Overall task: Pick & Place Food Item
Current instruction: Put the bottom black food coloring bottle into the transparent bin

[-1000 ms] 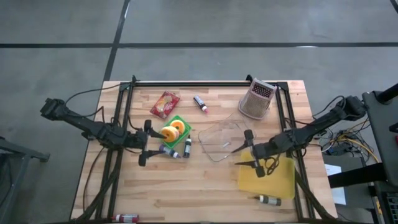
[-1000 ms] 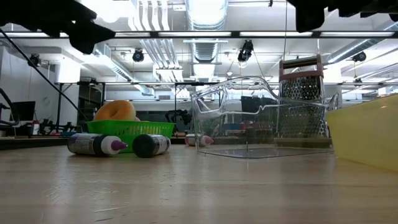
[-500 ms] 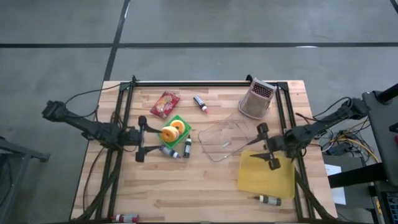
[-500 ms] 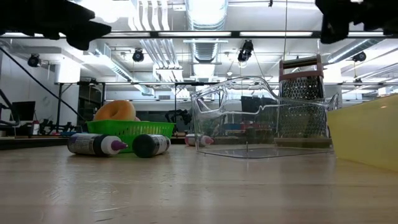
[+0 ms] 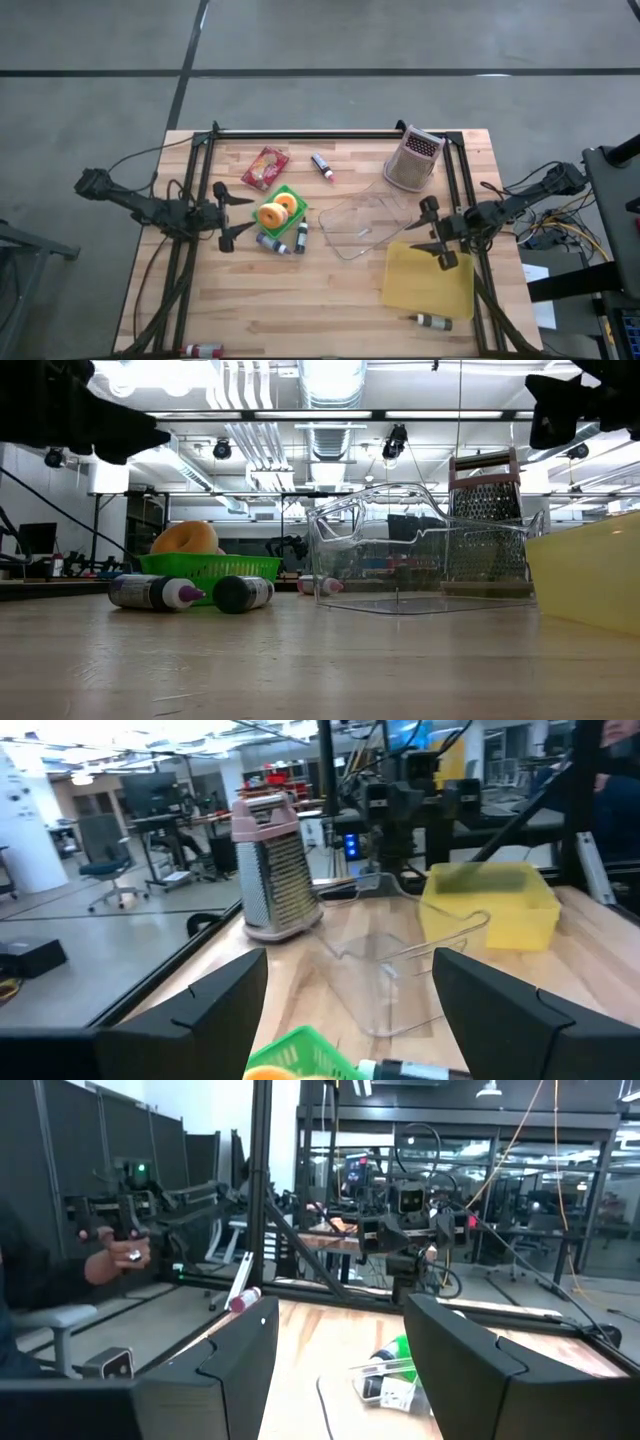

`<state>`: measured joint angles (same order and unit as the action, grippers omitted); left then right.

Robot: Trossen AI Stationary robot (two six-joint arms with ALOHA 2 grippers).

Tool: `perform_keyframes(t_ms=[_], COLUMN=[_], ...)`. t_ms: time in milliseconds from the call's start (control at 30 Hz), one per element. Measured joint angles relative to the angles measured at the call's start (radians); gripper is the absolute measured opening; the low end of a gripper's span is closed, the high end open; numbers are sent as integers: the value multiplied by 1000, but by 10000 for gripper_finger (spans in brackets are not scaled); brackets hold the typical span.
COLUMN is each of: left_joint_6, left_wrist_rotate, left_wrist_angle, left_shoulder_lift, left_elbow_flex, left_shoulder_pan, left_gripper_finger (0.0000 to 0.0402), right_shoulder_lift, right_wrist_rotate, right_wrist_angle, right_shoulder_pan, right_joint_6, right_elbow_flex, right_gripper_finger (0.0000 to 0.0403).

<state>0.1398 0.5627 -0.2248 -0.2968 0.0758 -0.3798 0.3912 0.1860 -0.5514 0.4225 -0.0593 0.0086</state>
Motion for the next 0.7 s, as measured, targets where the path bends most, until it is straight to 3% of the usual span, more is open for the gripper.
perform_keyframes(t_ms=[500, 700], left_joint_6=[10, -9], left_wrist_rotate=[161, 162], left_wrist_angle=[-7, -7], left_shoulder_lift=[119, 118], left_elbow_flex=[-53, -70], left_shoulder_pan=[0, 0], left_gripper_finger=[287, 287], right_shoulder_lift=[63, 63], right_wrist_rotate=[53, 52], right_wrist_angle=[-5, -7], right_shoulder_pan=[-4, -4], right_joint_6=[23, 27], right_elbow_flex=[0, 0], right_gripper_finger=[215, 215])
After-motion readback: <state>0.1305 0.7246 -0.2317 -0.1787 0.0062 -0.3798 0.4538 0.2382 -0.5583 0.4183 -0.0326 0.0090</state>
